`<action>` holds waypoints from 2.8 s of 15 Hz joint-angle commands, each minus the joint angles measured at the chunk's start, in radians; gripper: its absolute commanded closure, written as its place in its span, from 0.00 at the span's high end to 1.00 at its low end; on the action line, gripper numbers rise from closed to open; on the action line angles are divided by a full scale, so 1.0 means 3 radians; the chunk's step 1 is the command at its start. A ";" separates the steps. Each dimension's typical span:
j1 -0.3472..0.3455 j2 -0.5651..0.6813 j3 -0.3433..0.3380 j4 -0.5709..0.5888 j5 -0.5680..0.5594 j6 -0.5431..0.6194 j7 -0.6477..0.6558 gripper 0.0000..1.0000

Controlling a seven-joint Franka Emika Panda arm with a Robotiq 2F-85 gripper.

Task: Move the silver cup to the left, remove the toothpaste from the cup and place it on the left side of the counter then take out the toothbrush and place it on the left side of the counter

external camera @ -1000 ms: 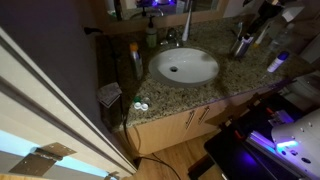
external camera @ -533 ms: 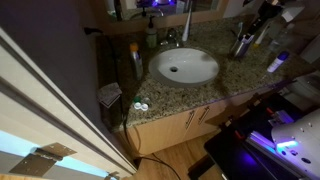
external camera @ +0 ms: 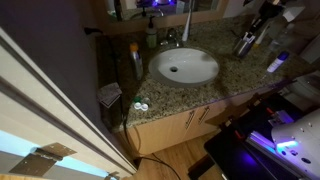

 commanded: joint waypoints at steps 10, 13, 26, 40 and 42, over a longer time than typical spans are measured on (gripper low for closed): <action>0.0319 -0.1565 -0.0078 0.0366 0.0544 -0.1112 -0.0307 0.00; 0.0596 -0.1819 -0.0008 0.0509 0.0874 -0.1662 -0.0279 0.00; 0.1058 -0.1972 0.0719 0.0056 0.1139 -0.2337 -0.0058 0.00; 0.1720 -0.0837 0.1299 0.0310 0.1905 -0.1022 0.0100 0.00; 0.1719 -0.1095 0.1288 0.0132 0.1844 -0.1060 0.0134 0.00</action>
